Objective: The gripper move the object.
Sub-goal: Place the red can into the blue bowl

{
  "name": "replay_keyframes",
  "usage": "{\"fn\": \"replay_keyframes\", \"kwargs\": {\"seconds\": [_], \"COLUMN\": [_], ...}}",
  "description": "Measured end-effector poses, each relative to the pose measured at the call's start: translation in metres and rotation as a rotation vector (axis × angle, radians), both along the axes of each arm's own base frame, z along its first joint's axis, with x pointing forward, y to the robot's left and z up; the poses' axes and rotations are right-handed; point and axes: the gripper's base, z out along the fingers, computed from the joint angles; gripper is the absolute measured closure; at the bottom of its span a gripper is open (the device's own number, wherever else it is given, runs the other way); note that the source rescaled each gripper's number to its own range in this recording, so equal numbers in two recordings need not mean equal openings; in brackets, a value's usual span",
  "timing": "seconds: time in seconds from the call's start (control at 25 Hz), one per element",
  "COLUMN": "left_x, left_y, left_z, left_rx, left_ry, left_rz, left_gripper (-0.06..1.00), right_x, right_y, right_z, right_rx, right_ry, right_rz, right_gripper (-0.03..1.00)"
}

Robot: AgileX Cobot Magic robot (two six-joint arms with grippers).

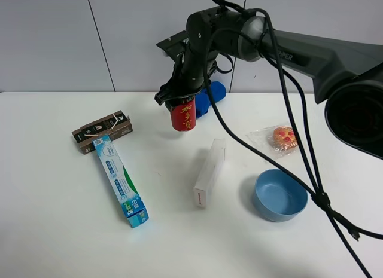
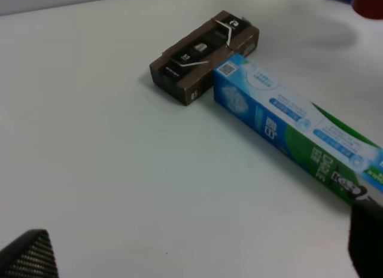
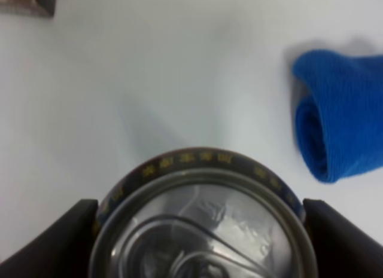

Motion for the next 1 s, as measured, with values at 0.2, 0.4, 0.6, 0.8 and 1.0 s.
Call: {"fn": "replay_keyframes", "kwargs": {"seconds": [0.2, 0.4, 0.6, 0.8, 1.0], "left_x": [0.000, 0.000, 0.000, 0.000, 0.000], "left_y": [0.000, 0.000, 0.000, 0.000, 0.000], "left_z": [0.000, 0.000, 0.000, 0.000, 0.000], "left_rx": [-0.001, -0.001, 0.000, 0.000, 0.000], "left_ry": [0.000, 0.000, 0.000, 0.000, 0.000], "left_rz": [0.000, 0.000, 0.000, 0.000, 0.000], "left_gripper": [-0.06, -0.06, -0.06, -0.06, -0.06], "right_x": [-0.003, -0.011, -0.021, -0.028, -0.034], "right_y": [-0.002, -0.007, -0.018, -0.023, -0.029], "right_z": [0.003, 0.034, 0.059, 0.070, 0.081], "right_rx": [-0.017, 0.011, -0.019, -0.039, -0.056], "right_ry": [0.025, -0.016, -0.020, -0.005, -0.001], "right_rz": [0.000, 0.001, 0.004, 0.005, 0.004], "right_gripper": [0.97, 0.97, 0.97, 0.97, 0.97]}}
